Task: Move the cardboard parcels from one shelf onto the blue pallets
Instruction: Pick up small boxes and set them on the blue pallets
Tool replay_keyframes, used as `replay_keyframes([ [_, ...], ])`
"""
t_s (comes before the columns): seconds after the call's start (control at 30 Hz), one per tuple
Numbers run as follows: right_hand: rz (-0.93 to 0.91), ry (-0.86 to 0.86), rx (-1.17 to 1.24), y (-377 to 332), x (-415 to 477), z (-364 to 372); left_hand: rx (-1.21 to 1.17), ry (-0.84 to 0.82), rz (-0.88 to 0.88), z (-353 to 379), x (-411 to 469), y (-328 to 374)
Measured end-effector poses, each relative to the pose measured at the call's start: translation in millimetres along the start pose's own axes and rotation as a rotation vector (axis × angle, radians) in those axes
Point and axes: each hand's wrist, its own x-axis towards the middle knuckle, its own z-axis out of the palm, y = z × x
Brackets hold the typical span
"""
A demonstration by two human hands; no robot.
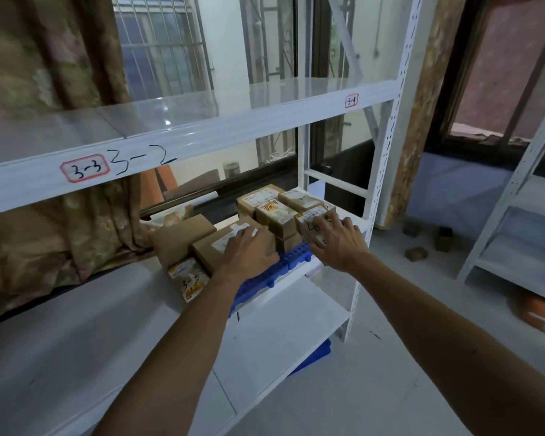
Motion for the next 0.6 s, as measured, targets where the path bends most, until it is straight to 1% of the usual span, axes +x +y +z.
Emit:
replay_keyframes([
  [0.1, -0.017, -0.001, -0.032, 18, 33, -1, -0.101, 0.042, -0.014, -1, 33, 7],
  [0.2, -0.012, -0.007, -0.049, 39, 69, -8, -0.131, 0.072, -0.027, 4, 64, 8],
  [0.3, 0.015, 0.007, -0.049, 56, 97, -8, -0.134, 0.049, -0.047, 10, 94, 8],
  [0.43, 0.069, 0.027, 0.006, 78, 122, -1, -0.079, 0.011, -0.036, 18, 125, 14],
  [0.6, 0.089, 0.013, -0.034, 110, 150, 10, -0.066, -0.051, -0.023, 24, 156, 33],
])
